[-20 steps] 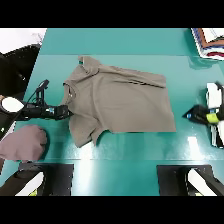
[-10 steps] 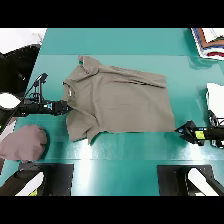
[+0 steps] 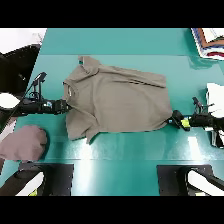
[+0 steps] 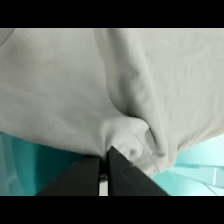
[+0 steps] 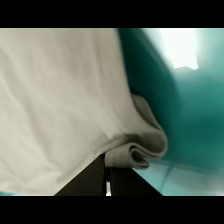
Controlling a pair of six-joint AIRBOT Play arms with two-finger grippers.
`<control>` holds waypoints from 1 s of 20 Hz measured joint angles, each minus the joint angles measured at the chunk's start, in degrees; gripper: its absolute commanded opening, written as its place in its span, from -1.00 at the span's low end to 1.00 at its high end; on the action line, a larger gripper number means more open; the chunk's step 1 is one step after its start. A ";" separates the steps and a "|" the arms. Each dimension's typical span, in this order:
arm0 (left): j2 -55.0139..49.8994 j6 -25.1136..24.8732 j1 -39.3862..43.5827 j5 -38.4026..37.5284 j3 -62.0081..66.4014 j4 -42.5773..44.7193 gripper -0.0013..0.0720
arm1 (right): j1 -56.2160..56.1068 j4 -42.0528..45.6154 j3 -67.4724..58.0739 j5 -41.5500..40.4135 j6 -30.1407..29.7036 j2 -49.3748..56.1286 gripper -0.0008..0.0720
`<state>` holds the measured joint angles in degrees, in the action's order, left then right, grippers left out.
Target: Fold the shirts.
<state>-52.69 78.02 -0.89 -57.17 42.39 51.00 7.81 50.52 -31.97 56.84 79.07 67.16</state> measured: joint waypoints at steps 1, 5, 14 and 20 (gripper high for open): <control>0.68 0.57 0.02 0.07 0.74 0.07 -0.90 | -1.18 0.66 -1.90 -0.35 -0.13 -0.24 -0.94; 4.63 1.90 0.04 -0.39 9.75 1.66 -0.90 | -2.23 0.26 -13.31 2.27 -0.22 -6.47 -0.94; 7.96 3.02 0.02 -4.74 57.81 8.31 -0.90 | 6.36 0.04 -54.14 8.74 -0.61 -21.86 -0.94; 8.09 6.47 0.07 -5.01 77.33 9.88 -0.90 | 13.57 4.96 -74.40 15.74 -0.66 -23.58 -0.94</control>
<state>-44.60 84.49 -0.82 -62.17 119.72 60.88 21.39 55.48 -106.37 72.58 78.41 43.57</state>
